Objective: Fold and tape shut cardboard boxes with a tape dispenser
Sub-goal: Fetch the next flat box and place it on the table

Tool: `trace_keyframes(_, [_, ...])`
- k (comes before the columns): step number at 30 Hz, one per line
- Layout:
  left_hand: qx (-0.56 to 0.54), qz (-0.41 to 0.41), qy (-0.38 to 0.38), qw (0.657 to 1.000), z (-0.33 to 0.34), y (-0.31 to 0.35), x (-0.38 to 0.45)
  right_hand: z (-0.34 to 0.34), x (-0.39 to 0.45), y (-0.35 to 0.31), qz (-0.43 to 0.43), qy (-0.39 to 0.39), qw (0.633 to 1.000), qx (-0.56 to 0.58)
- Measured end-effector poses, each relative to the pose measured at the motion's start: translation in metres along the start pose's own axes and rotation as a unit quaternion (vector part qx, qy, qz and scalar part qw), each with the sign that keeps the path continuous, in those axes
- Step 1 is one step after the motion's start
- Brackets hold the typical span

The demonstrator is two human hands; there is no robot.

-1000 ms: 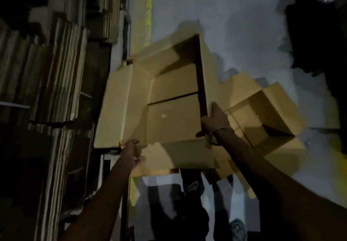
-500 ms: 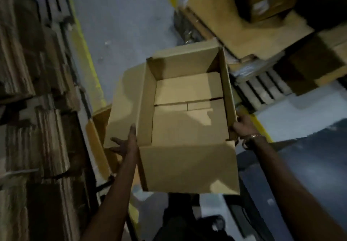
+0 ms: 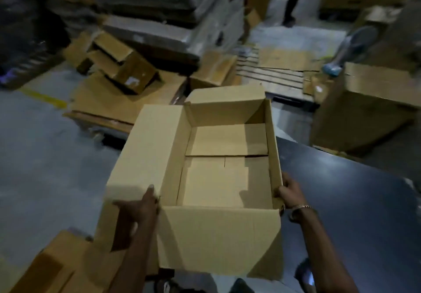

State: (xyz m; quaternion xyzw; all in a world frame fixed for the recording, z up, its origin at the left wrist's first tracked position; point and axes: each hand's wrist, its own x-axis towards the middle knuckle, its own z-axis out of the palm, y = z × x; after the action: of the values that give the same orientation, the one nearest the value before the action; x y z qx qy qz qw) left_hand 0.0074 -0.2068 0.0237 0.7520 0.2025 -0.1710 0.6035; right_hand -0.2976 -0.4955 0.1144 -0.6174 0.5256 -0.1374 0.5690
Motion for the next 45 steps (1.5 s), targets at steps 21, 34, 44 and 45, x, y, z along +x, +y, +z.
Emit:
trace_keyframes(21, [0.32,0.43,-0.15,0.831,0.095,-0.04,-0.173,-0.121,0.047,0.249,0.184,0.247,0.896,0.319])
trace_keyframes(34, [0.528,0.495,-0.225,0.652,0.103,-0.074,-0.146,-0.129,0.051,0.172,0.239,0.182,0.916,0.267])
trace_keyframes(44, [0.582,0.525,-0.194,0.59,0.105,-0.068,-0.134,-0.142,0.052,0.192,0.274,0.179,0.892,0.312])
trace_keyframes(45, [0.569,0.527,-0.198,0.599,0.104,-0.068,-0.132,-0.144,0.052,0.192,0.26,0.199,0.898,0.293])
